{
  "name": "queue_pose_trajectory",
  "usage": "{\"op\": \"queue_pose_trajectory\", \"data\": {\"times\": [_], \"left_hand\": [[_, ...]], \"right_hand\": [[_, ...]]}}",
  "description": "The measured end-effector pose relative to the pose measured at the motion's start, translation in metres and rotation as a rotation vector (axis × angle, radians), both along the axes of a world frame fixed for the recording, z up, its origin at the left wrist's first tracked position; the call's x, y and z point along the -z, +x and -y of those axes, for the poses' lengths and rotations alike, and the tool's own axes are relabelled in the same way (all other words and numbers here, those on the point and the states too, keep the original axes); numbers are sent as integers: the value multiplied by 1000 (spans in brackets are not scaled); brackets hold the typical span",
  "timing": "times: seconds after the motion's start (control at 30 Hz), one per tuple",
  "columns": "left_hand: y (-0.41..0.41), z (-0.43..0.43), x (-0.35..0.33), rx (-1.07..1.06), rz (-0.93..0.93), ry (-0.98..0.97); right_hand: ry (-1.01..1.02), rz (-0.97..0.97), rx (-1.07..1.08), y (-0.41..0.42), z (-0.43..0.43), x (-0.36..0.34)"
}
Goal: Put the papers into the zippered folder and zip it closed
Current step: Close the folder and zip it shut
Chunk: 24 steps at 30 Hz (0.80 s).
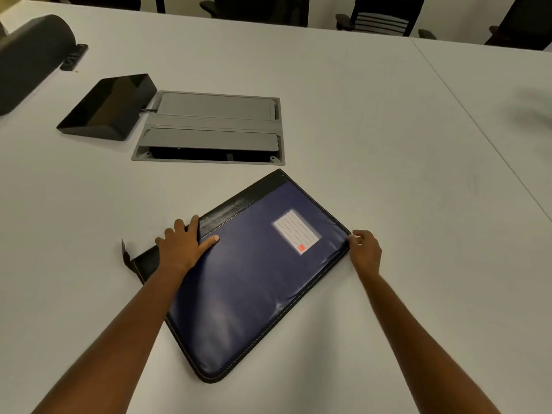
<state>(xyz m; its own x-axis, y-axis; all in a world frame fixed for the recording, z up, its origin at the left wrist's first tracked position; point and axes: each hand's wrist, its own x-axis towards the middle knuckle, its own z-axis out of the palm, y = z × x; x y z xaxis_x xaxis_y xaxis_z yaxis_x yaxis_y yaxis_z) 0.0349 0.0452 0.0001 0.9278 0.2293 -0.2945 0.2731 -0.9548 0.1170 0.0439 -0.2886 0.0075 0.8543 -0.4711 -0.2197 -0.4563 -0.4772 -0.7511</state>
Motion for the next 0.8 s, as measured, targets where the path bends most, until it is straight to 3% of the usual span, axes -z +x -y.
{"op": "queue_pose_trajectory", "data": {"times": [0.1,0.3,0.47,0.8], "left_hand": [[-2,5,-1,-24,-16,4],[-6,8,-3,-40,-32,-7],[-16,18,-4,-113,-35,-46],[-54,53,-10,-195,-46,-155]], "right_hand": [[15,76,-3,-35,-30,5],[59,-16,-82,-89,-86,24],[205,31,-61,-63,-77,11],[51,-69,-333,-9,-29,-2]]}}
